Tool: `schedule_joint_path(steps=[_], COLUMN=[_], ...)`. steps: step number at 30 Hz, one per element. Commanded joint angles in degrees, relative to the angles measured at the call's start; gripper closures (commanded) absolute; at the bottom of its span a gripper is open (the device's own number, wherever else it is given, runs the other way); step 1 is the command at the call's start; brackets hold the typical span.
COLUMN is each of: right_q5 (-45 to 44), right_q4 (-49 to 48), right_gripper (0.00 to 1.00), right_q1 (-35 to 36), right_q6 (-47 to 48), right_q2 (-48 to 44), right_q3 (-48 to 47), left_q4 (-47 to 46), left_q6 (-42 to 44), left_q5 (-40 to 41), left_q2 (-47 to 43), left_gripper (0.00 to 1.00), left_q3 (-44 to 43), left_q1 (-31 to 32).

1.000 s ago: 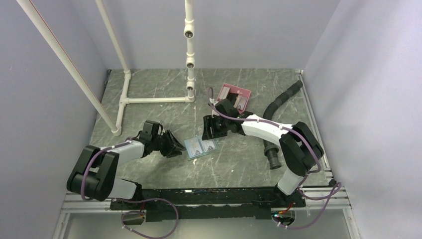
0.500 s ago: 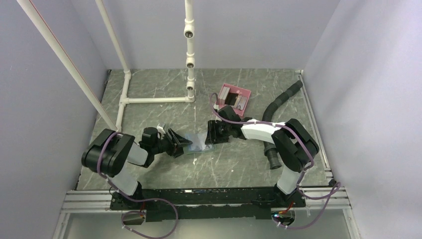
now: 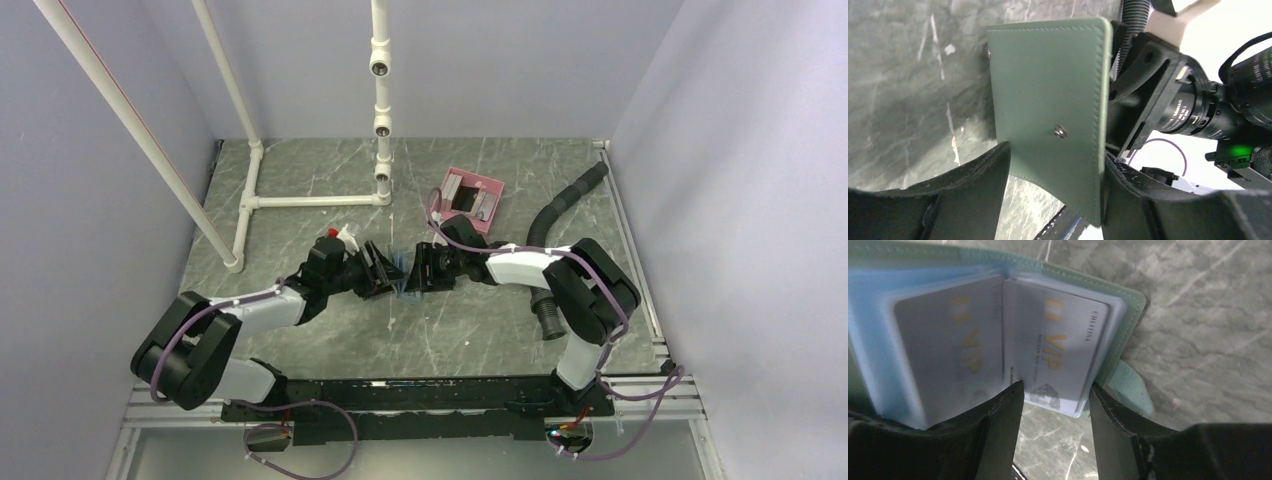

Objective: Put the credit cards into the card holder
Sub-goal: Close the card holder at the center of the board.

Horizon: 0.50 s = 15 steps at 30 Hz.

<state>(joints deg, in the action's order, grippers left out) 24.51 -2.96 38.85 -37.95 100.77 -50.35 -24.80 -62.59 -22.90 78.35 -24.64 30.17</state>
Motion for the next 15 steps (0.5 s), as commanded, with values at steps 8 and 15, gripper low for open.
schedule_joint_path(steps=[8,15], right_q5=[-2.45,-5.61], right_q4=[16.10,20.60], right_gripper=[0.35,0.34], right_q1=[-6.61,-11.42], right_q6=[2.53,5.25], right_q2=[-14.82,-20.39], right_q3=[0.99,3.33], left_q4=[5.72,-1.29], left_q6=[7.83,6.29], left_q5=[-0.90,-7.37], left_q2=[6.40,14.33], left_gripper=[0.36,0.37], left_q3=[-11.10,-12.66], left_q1=[2.65,2.96])
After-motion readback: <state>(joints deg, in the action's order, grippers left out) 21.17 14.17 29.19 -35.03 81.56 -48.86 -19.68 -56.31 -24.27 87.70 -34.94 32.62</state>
